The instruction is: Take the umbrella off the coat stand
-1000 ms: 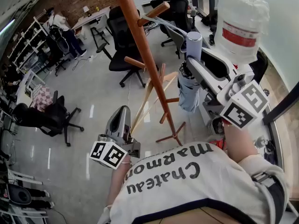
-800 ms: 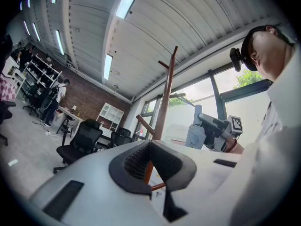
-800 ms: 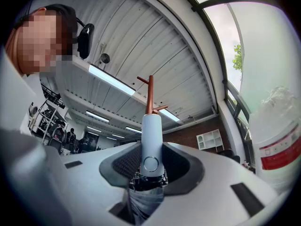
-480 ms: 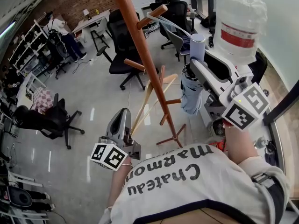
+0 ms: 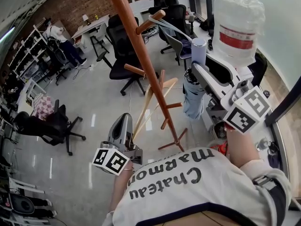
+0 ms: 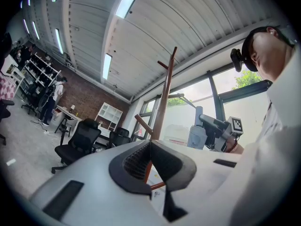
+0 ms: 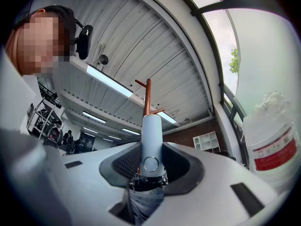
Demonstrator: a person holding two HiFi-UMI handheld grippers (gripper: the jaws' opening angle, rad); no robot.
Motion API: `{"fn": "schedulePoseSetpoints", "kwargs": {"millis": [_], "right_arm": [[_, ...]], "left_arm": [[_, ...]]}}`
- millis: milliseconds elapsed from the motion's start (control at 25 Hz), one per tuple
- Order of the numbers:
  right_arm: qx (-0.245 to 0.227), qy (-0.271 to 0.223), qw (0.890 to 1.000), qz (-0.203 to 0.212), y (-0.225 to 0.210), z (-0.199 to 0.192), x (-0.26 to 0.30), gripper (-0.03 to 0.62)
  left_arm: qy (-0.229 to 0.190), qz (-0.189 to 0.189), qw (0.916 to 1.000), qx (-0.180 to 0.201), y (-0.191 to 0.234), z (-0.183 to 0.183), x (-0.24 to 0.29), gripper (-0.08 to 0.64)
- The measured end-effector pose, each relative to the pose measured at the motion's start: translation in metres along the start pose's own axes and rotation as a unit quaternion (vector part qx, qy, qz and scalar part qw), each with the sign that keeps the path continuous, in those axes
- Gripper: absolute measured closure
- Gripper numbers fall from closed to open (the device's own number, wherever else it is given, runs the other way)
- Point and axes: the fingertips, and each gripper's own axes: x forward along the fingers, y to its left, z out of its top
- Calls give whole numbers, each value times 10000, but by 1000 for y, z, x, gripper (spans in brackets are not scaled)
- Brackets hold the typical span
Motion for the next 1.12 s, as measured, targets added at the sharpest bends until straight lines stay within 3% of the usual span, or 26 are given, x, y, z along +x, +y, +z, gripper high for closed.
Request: {"fn": "schedulePoseSetpoints", "kwargs": {"millis": [1120], "right_arm": [[-152, -193, 9990, -381, -14, 11, -12, 442]], "left_arm": [[80, -174, 9998, -60, 4, -4, 10, 535]]}}
